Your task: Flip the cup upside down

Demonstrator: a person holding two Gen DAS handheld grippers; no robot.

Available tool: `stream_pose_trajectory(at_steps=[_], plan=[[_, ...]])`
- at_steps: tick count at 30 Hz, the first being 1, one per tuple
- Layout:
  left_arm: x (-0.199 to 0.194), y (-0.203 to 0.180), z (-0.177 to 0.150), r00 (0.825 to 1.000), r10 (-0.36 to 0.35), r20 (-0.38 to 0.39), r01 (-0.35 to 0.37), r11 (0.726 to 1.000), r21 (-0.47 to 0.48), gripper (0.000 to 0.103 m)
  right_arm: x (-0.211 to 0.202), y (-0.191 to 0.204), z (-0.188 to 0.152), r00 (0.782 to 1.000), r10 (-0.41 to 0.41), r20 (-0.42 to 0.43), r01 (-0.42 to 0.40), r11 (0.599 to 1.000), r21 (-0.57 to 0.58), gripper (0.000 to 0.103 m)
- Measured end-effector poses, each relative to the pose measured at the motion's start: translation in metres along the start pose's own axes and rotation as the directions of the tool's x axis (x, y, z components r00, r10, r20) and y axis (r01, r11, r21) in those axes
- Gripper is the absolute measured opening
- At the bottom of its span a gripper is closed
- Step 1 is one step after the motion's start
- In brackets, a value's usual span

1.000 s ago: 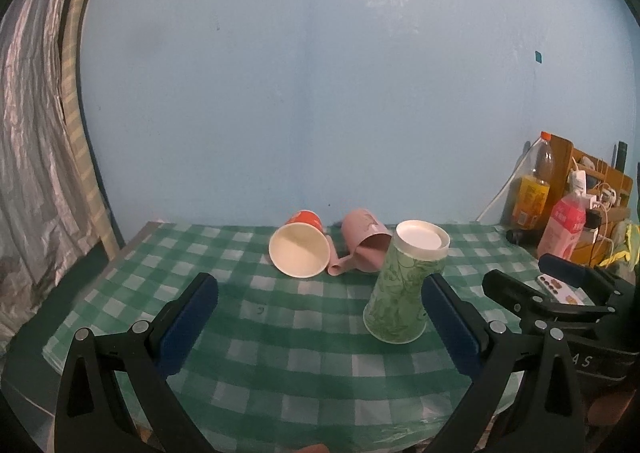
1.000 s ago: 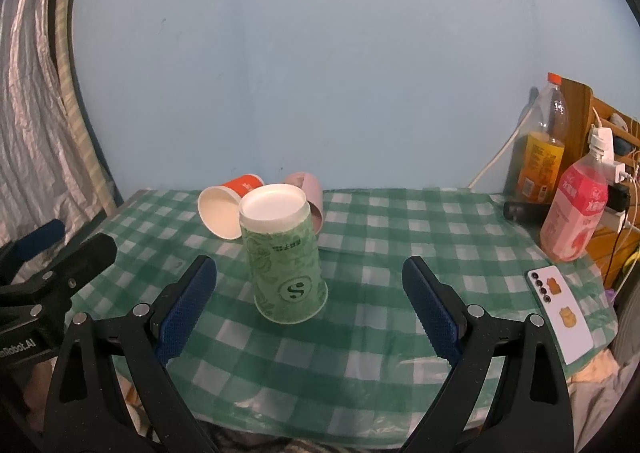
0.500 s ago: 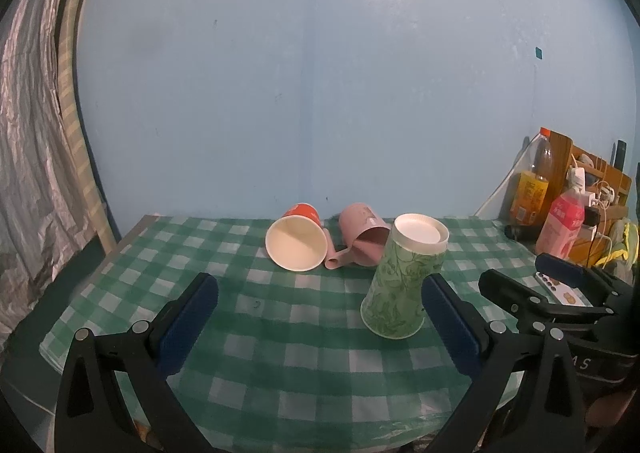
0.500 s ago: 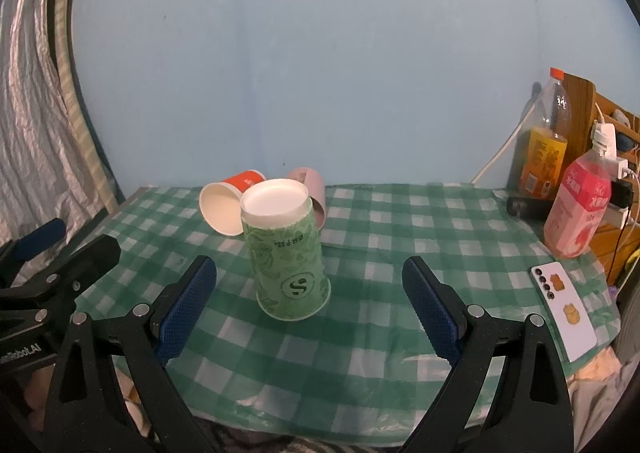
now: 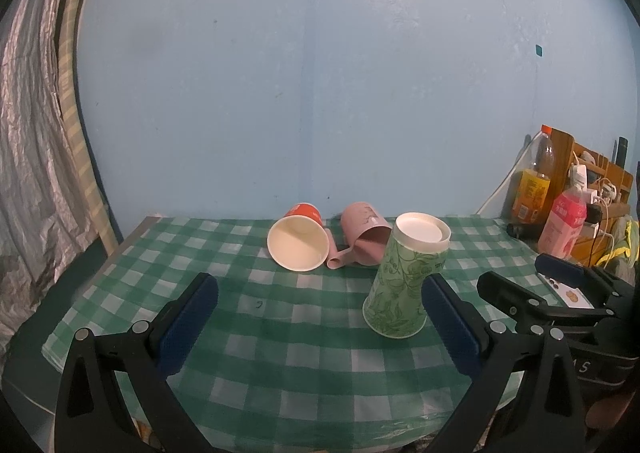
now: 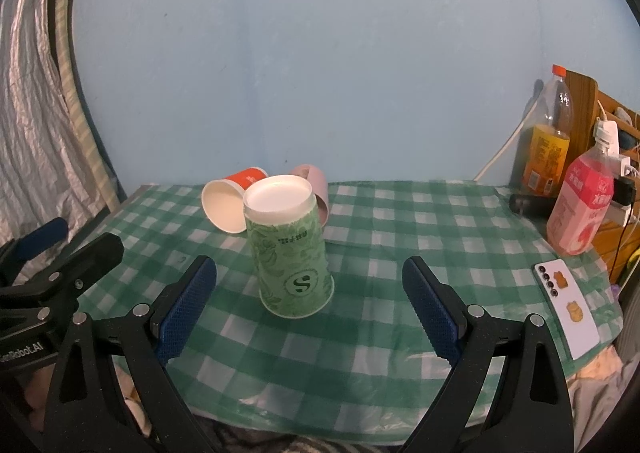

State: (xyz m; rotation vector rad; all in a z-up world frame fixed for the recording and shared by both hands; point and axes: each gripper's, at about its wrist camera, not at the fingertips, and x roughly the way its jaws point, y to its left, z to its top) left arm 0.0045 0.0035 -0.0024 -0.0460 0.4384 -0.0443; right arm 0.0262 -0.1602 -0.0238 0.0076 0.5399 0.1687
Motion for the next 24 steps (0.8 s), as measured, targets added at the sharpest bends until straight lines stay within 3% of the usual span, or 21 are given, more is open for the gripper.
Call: stream_pose_trajectory(at_steps=[24], plan=[[0.0025, 0.0052, 0.0004, 1.000, 0.006, -0.007, -0.006, 1.000, -0.010, 0.103, 0.0001, 0.0012, -0.0011, 1.000, 0.000, -0.004, 0.000, 1.000, 0.006, 0.093]])
